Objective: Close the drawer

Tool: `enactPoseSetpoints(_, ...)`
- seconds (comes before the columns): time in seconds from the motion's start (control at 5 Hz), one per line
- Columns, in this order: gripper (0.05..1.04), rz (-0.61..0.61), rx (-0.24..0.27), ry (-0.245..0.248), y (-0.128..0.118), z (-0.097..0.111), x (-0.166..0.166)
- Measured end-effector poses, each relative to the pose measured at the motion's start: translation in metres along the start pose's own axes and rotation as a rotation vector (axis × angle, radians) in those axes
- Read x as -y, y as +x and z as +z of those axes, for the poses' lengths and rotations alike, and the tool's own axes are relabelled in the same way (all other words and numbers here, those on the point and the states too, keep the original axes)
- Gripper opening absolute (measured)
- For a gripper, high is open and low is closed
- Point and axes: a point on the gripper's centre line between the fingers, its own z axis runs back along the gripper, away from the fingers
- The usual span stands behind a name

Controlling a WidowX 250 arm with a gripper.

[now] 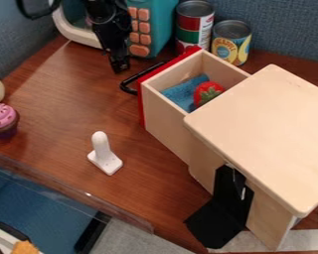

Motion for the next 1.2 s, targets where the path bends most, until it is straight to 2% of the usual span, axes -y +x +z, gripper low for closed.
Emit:
enactPoseSetpoints(0.2, 1.0, 0.039, -0.023, -0.079, 0.004, -0.001, 0.004)
enactPoseSetpoints(0.4, 0.999, 0.059, -0.052, -0.112, 0.013, -0.009, 0.016)
enactPoseSetpoints(0.6, 0.999, 0.075, -0.077, -0.114, 0.018, -0.012, 0.024)
enactPoseSetpoints(0.8, 0.999, 0.083, -0.108, -0.149, 0.012, -0.015, 0.037)
enactPoseSetpoints(1.0, 0.999, 0.083, -0.145, -0.239, 0.004, -0.013, 0.057)
enactPoseSetpoints(1.2, 0.999, 0.064, -0.16, -0.358, 0.003, -0.002, 0.069)
